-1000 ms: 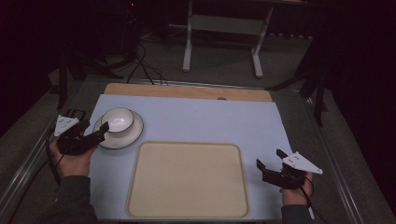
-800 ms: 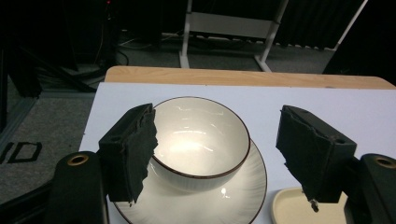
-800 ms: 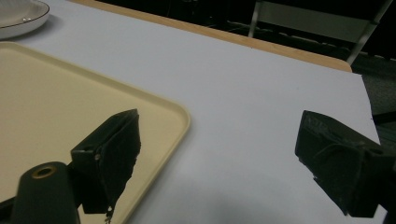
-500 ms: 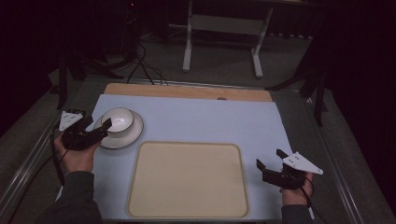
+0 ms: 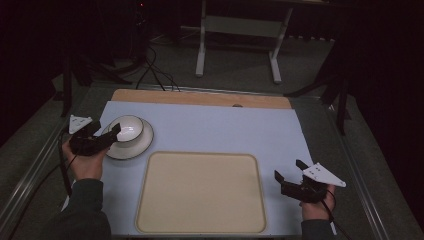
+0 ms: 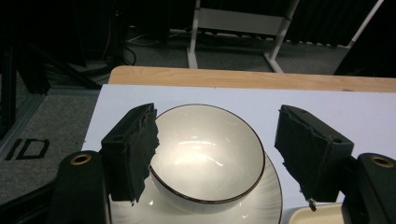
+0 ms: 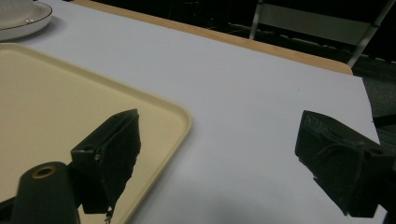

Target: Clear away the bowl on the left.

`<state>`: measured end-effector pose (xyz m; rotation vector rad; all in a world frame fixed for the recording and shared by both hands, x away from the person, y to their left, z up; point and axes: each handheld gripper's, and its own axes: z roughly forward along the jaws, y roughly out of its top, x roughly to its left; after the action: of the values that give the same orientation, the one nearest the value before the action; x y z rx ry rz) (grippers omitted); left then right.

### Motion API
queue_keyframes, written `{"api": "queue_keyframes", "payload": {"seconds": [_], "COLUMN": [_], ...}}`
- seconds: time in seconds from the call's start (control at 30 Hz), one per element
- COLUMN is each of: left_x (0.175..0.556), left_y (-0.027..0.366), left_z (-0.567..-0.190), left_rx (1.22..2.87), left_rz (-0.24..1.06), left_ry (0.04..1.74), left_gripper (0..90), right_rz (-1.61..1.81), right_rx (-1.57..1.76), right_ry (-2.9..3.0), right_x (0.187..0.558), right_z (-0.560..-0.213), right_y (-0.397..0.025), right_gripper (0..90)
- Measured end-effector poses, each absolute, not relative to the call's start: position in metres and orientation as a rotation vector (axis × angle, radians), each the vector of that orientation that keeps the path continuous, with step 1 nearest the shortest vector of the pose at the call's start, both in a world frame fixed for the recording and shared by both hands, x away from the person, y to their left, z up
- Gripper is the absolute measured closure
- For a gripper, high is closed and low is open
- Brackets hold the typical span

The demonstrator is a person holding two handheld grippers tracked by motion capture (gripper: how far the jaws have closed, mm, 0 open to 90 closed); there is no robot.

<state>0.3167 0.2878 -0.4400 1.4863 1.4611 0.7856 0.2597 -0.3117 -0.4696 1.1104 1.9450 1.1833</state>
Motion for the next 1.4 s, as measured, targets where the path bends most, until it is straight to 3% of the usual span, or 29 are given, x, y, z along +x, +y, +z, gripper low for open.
{"api": "queue_keyframes", "payload": {"seconds": [1.4], "left_x": [0.358], "left_y": [0.294], "left_z": [-0.469], "left_rx": [1.532], "left_rz": [0.751], "left_ry": [1.611], "left_gripper": [32.5], "right_rz": [1.187], "right_rx": [1.103], "right_ry": [1.946], "right_x": [0.260], "right_z": [-0.470], "right_y": [-0.310], "right_gripper": [13.8]}}
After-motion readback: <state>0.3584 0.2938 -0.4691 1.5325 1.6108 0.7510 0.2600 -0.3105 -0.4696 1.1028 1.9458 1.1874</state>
